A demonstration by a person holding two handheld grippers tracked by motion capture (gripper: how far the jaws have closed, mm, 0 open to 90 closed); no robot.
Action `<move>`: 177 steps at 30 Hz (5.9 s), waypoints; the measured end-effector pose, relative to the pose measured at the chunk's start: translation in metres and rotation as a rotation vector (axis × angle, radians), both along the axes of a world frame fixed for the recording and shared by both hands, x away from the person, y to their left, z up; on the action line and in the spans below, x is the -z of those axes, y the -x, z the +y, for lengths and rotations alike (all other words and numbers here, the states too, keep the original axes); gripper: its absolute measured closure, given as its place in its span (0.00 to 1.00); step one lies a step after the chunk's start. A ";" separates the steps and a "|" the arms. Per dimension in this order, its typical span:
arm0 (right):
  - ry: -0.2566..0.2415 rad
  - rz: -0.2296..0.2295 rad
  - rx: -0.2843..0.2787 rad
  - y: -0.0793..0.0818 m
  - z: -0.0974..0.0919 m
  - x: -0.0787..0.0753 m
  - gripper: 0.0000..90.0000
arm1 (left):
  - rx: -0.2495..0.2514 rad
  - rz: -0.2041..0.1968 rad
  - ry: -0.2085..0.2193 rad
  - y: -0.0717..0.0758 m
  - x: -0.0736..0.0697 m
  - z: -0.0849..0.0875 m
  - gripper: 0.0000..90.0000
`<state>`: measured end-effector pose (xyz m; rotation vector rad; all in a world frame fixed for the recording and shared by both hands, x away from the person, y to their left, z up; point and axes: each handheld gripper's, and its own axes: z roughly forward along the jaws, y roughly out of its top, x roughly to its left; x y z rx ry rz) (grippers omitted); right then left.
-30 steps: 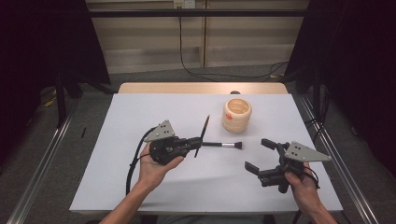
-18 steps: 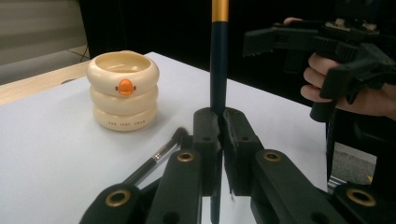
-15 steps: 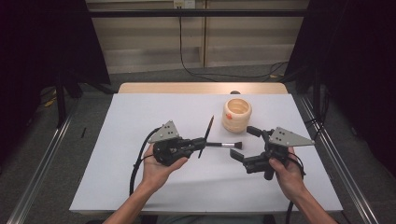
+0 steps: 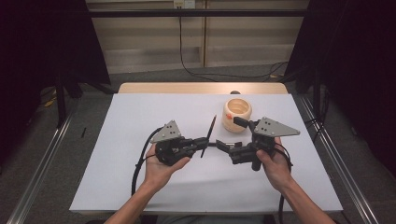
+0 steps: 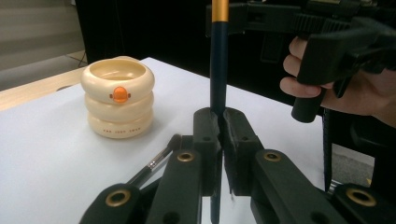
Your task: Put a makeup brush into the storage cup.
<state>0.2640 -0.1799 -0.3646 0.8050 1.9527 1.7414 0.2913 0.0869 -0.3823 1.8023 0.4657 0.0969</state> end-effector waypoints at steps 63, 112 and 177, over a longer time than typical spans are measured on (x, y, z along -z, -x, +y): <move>-0.090 0.187 -0.158 -0.016 0.010 0.014 0.92 | 0.011 -0.034 -0.019 0.003 0.017 -0.013 0.94; -0.028 0.127 -0.135 -0.014 0.000 0.006 0.92 | -0.162 -0.039 -0.067 -0.004 0.016 0.005 0.02; 0.016 0.098 0.077 -0.045 -0.064 -0.010 0.92 | -0.514 -0.071 -0.007 0.049 0.054 0.151 0.01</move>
